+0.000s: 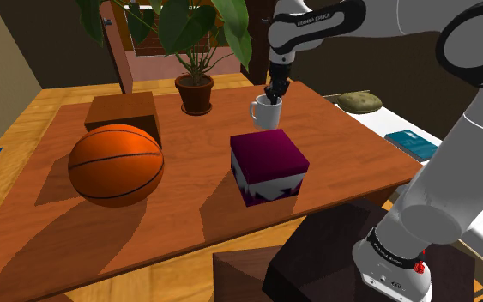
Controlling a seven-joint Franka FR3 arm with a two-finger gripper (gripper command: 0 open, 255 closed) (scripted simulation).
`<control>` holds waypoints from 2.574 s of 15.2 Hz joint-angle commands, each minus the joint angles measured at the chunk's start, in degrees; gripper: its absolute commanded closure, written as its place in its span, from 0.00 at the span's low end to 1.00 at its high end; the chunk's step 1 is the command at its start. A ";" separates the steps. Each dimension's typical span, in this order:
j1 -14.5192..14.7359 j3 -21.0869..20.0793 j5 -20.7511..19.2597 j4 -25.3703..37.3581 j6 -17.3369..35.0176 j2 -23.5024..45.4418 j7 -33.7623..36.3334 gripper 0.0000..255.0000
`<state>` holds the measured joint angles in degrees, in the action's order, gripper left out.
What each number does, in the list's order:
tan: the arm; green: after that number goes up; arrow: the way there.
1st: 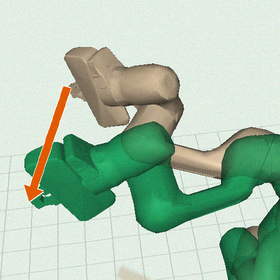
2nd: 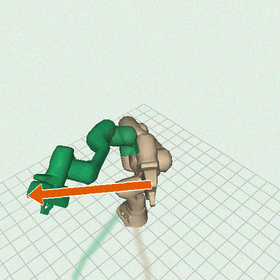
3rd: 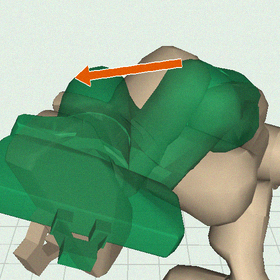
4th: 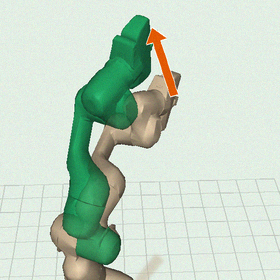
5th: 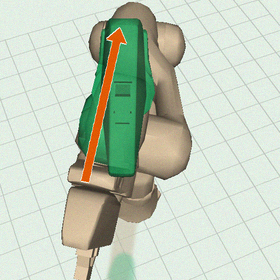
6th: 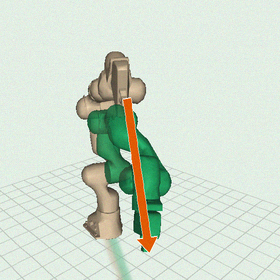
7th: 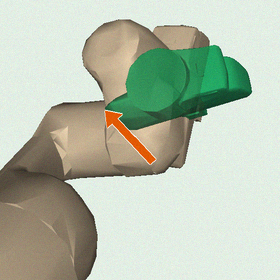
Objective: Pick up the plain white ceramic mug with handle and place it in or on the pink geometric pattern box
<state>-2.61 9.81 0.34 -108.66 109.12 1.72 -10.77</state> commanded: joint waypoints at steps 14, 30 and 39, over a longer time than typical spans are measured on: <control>0.03 -0.02 -0.13 10.77 -11.43 -0.67 0.14 1.00; 4.12 -4.90 -1.06 4.73 -17.46 -12.82 9.27 1.00; 8.13 -11.93 0.90 -4.12 -19.51 -23.75 20.01 1.00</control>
<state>5.02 -1.20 0.85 -112.18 90.06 -20.95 7.82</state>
